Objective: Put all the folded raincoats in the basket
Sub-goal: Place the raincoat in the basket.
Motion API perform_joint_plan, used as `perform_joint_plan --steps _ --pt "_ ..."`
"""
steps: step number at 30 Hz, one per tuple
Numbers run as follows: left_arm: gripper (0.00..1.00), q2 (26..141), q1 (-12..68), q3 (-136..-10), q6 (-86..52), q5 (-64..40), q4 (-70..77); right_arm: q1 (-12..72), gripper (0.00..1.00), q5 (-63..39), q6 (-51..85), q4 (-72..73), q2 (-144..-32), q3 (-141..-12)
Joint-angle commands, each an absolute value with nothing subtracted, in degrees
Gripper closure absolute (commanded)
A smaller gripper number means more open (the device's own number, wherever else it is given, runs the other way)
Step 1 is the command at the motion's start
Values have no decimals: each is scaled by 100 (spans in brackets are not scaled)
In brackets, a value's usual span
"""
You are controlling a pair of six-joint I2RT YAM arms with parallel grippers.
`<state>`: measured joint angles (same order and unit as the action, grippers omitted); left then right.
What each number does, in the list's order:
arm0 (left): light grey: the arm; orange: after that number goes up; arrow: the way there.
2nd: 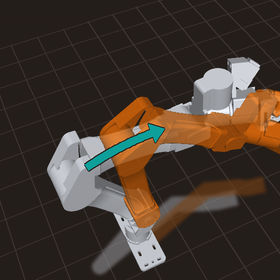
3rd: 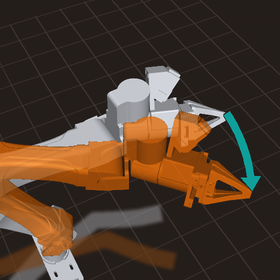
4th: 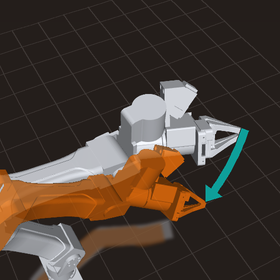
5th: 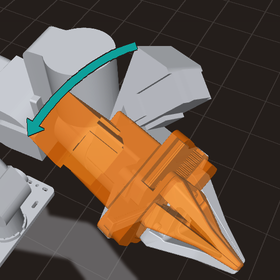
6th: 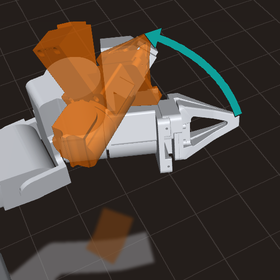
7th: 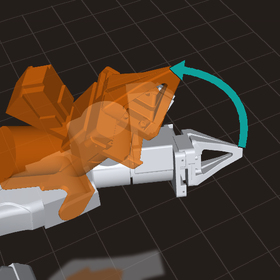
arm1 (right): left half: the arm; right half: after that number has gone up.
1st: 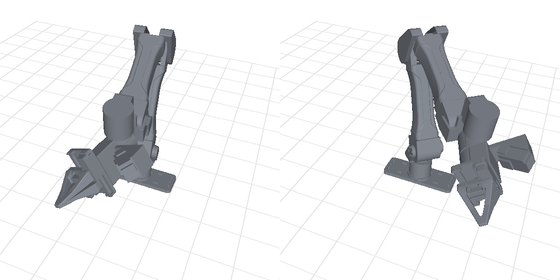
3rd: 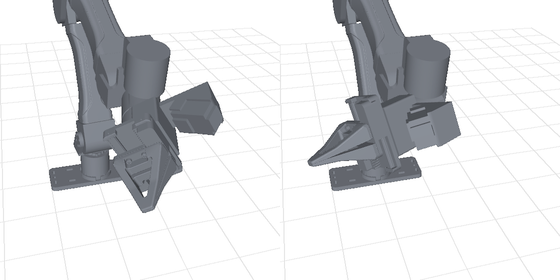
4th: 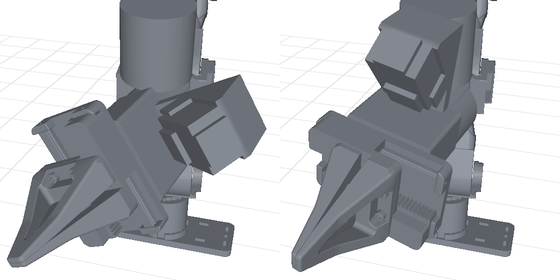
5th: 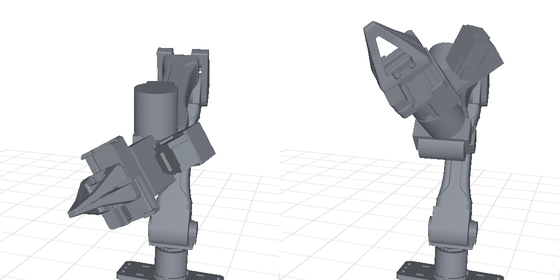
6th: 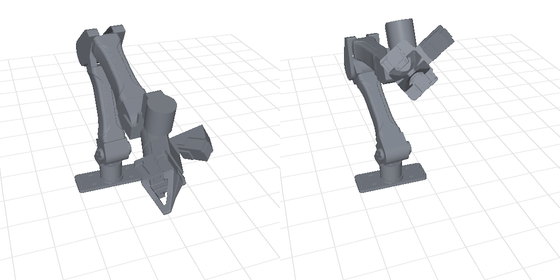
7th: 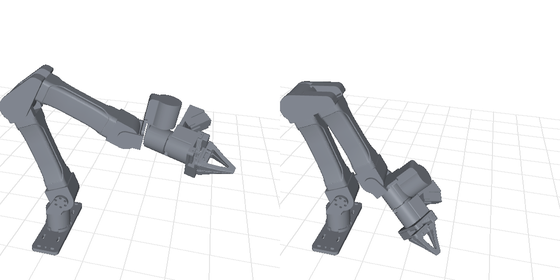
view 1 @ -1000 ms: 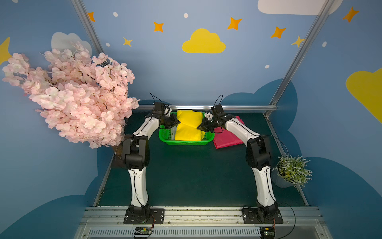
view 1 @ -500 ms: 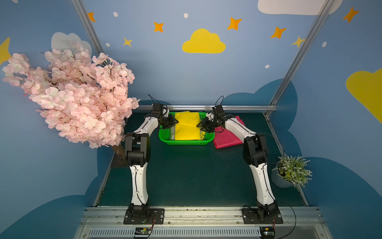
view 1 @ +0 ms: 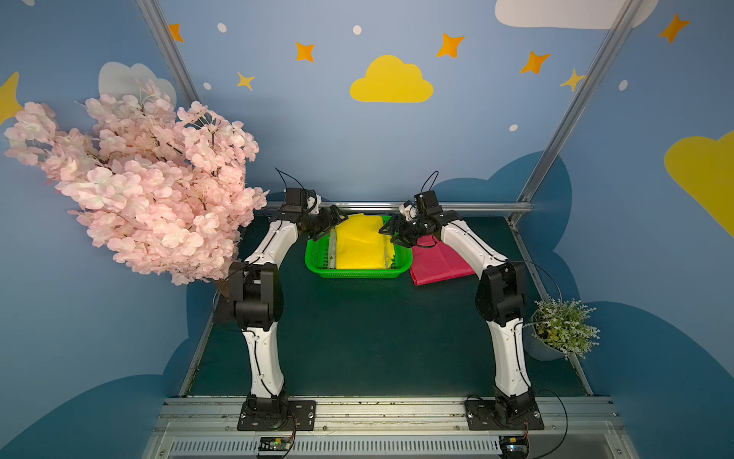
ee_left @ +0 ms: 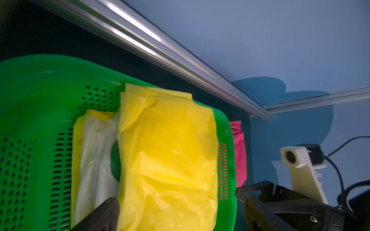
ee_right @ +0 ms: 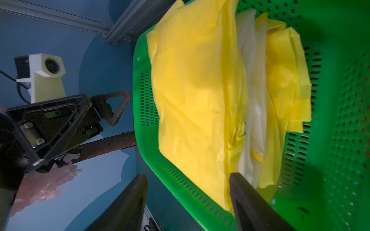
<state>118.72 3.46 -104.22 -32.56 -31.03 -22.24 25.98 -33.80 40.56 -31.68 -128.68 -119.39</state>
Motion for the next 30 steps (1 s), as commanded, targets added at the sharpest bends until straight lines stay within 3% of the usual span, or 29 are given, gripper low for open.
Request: perform_joint_plan --steps 1,15,22,30 --pt "0 11980 496 -10409 -3500 -3483 -1905 2755 30 -3630 4133 -3145 -12931 -12151" --pt "0 13295 617 -11116 -3697 -3514 -1855 2716 30 -3928 4541 -2592 -13840 -11882" --pt "0 13107 674 -11375 -3613 -3547 -2000 2669 30 -4007 4444 -2573 -13315 -11676" --pt "0 12062 1018 -10933 -3323 -3414 -2123 2568 30 -3857 4049 -2773 -12121 -10954"
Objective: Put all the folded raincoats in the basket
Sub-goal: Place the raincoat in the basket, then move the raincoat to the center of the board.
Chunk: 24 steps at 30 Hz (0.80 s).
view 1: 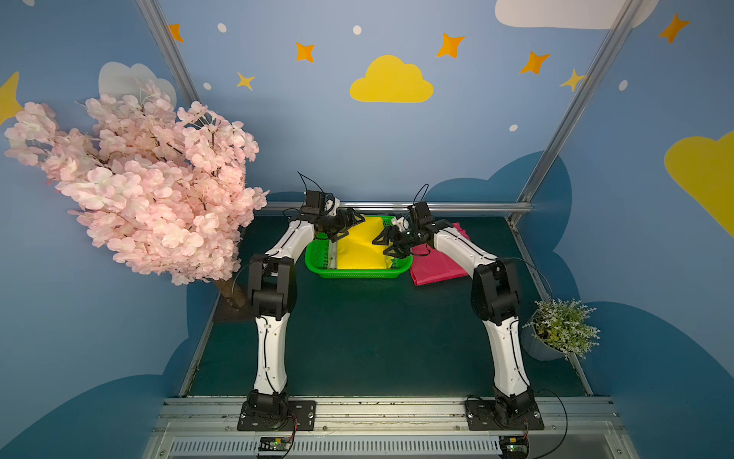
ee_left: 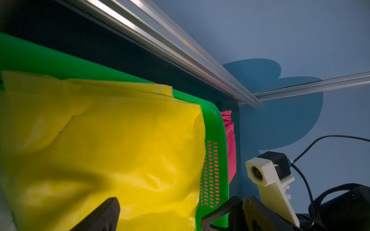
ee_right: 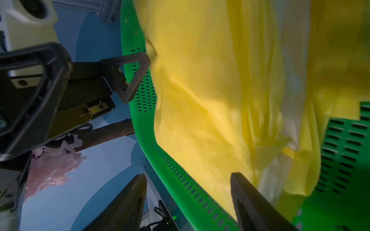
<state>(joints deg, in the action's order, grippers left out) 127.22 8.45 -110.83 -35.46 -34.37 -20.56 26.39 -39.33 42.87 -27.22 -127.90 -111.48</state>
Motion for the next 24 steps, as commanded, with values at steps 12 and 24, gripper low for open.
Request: perform_joint_plan --steps 12,24 --pt "0 9825 2062 -7770 -3814 -2400 -992 1868 23 -3144 3812 -3144 -10172 -8653" --pt "0 8871 2758 -6432 -4026 -1735 -880 1025 22 -2571 4149 -3033 -10174 -7222"
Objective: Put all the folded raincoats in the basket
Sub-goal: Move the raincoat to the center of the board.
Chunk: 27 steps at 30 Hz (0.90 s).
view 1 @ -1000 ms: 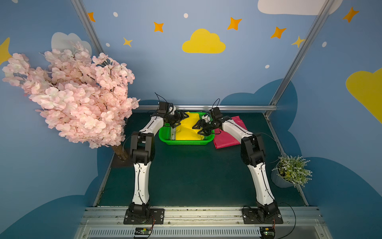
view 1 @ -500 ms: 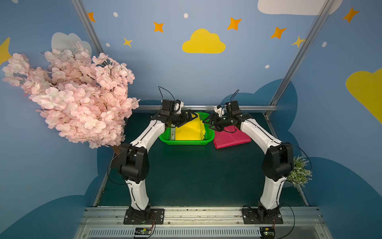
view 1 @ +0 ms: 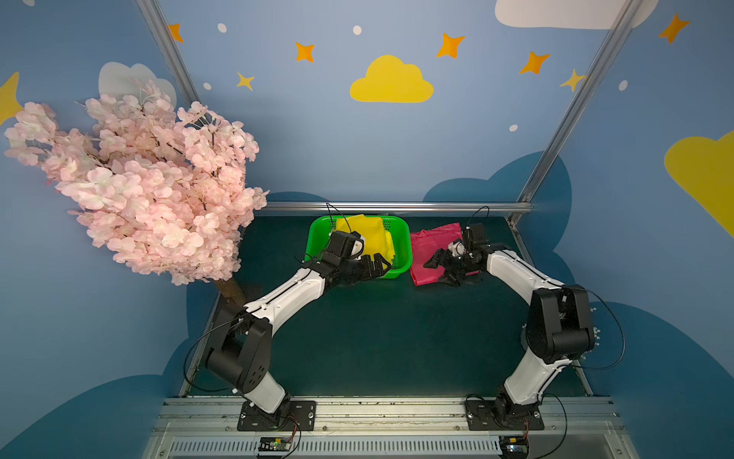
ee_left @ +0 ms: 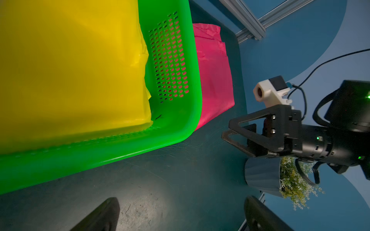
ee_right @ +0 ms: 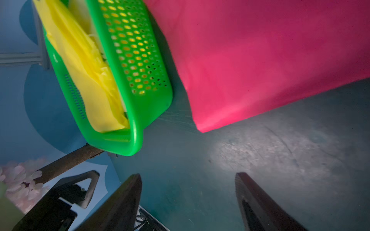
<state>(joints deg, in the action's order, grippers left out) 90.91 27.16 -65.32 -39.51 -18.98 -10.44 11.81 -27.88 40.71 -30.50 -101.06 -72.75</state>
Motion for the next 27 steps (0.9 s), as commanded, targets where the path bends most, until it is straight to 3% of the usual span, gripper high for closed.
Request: perform_joint_plan --steps 1,13,20,24,27 --pt "0 8815 2784 -6365 -4025 -1736 -886 937 22 -2536 4178 -3032 -10223 -7195" --pt "0 8212 2820 -5955 -3931 -1529 -1120 172 24 -2344 4313 -2919 -11072 -7468" --pt "0 8142 2795 -5924 -3884 -1551 -1185 40 30 -2362 4410 -2868 -11448 -7816" --pt "0 8121 2787 -5872 -3886 -1547 -1176 32 43 -2420 4415 -2848 -11627 -7986" --pt "0 8095 2782 -5812 -3891 -1547 -1160 50 65 -2485 4408 -2839 -11691 -8030"
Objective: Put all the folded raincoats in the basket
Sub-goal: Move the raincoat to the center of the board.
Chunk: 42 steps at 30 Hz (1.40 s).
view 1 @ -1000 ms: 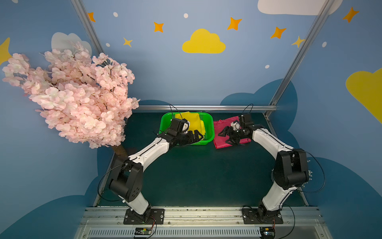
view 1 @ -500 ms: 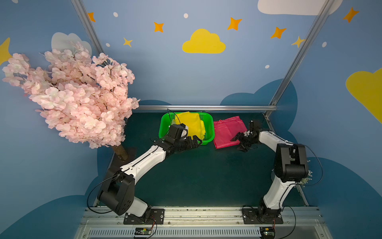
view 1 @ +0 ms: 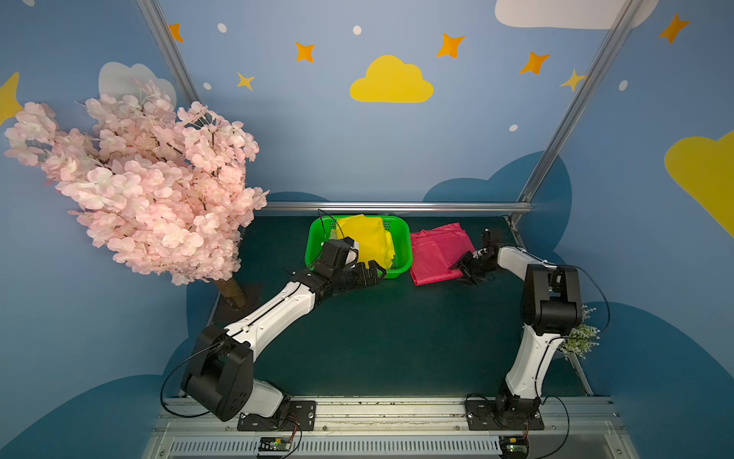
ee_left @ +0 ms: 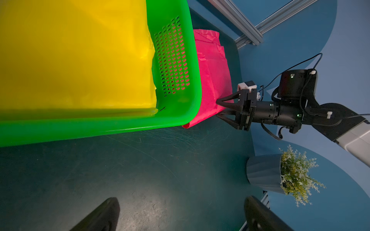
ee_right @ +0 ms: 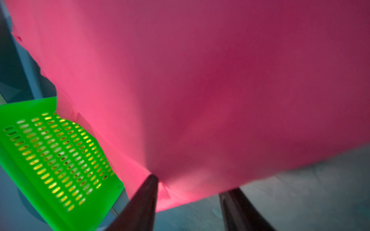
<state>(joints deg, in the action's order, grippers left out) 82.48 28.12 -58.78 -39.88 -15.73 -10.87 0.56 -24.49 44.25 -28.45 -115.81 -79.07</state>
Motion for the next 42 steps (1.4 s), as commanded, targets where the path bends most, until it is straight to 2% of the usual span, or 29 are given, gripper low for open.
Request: perform_joint_plan --steps 1,4,5,12,22,27,37,39,40,41,42 --pt "0 8080 2782 -5783 -3898 -1549 -1143 48 74 -2487 4395 -2830 -11669 -8000" --pt "0 8046 2771 -5726 -3918 -1556 -1112 52 98 -2470 4347 -2813 -11526 -7867" --pt "0 8039 2769 -5714 -3920 -1557 -1103 48 100 -2461 4326 -2826 -11469 -7825" --pt "0 7956 2770 -5610 -3919 -1564 -1098 82 100 -2467 4257 -2931 -10788 -7274" --pt "0 7442 2769 -5188 -3996 -1496 -1138 388 100 -2223 4420 -3095 -9154 -5766" --pt "0 7017 2773 -4896 -4023 -1411 -1260 945 100 -2004 4573 -3286 -8218 -4956" --pt "0 6427 2769 -4315 -4155 -1187 -1335 2579 100 -1547 5409 -3701 -6693 -3913" --pt "0 6380 2769 -4220 -4184 -1195 -1312 2800 97 -1468 5594 -3733 -6414 -3698" --pt "0 6366 2769 -4171 -4197 -1201 -1300 2873 92 -1457 5681 -3711 -6311 -3628" --pt "0 6364 2773 -4132 -4201 -1198 -1291 2949 76 -1450 5754 -3709 -6223 -3579" --pt "0 6374 2769 -4108 -4201 -1210 -1292 3016 56 -1459 5791 -3709 -6160 -3561"
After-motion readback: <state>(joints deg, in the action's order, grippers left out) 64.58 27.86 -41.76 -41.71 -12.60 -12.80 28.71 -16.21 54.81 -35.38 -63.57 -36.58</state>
